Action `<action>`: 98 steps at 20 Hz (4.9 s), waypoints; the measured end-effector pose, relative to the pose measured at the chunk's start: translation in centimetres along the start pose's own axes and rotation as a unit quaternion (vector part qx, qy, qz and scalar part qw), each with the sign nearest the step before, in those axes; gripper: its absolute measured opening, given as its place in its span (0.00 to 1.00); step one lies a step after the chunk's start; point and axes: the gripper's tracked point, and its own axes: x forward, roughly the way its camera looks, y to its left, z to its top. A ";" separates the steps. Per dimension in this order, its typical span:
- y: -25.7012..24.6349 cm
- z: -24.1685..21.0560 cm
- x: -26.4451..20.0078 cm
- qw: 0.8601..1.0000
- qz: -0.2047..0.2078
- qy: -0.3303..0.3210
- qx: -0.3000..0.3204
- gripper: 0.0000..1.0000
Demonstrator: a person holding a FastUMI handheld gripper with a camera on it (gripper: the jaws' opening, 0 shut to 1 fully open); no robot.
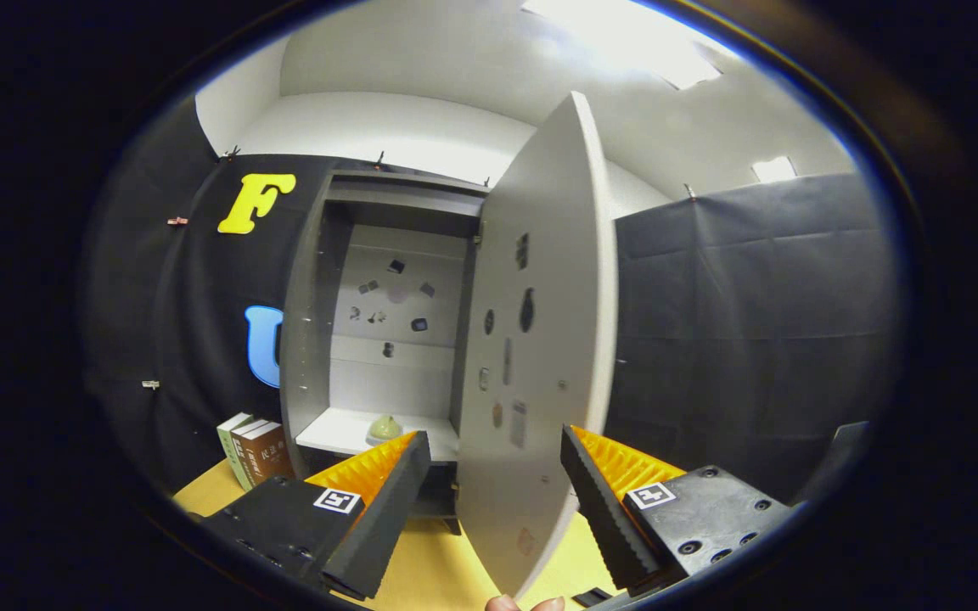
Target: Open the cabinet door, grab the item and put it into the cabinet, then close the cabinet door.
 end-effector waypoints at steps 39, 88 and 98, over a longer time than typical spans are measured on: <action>-12.2 -8.1 9.8 0.990 -0.042 0.117 0.062 0.96; 14.9 -8.2 5.8 0.976 0.155 0.143 0.053 0.96; 15.3 -7.2 5.4 0.980 0.151 0.124 0.045 0.96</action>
